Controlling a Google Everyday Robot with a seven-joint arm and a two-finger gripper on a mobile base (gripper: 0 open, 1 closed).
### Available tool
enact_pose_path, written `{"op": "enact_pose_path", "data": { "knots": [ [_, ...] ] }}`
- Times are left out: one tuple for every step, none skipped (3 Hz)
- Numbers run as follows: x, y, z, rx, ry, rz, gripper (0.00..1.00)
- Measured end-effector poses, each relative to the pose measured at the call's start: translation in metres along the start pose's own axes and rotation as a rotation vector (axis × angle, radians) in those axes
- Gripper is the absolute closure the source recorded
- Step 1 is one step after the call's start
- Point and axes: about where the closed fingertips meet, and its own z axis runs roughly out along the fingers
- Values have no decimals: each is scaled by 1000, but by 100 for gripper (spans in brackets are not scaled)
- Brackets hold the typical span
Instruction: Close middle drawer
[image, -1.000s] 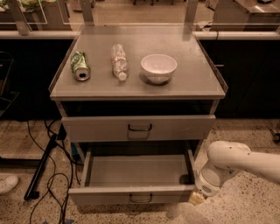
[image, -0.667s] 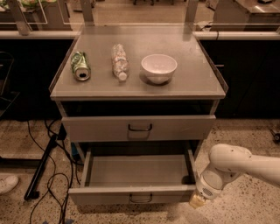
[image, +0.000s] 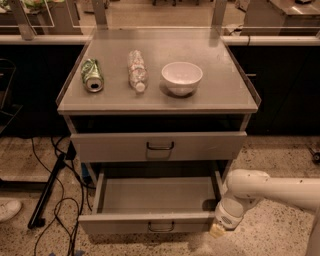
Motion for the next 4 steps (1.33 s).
{"op": "enact_pose_path", "data": {
  "knots": [
    [-20,-14,4,33,-2,-22,100],
    [-20,-14,4,33,-2,-22,100],
    [-20,-14,4,33,-2,-22,82],
    [-20,-14,4,33,-2,-22,58]
  ]
}}
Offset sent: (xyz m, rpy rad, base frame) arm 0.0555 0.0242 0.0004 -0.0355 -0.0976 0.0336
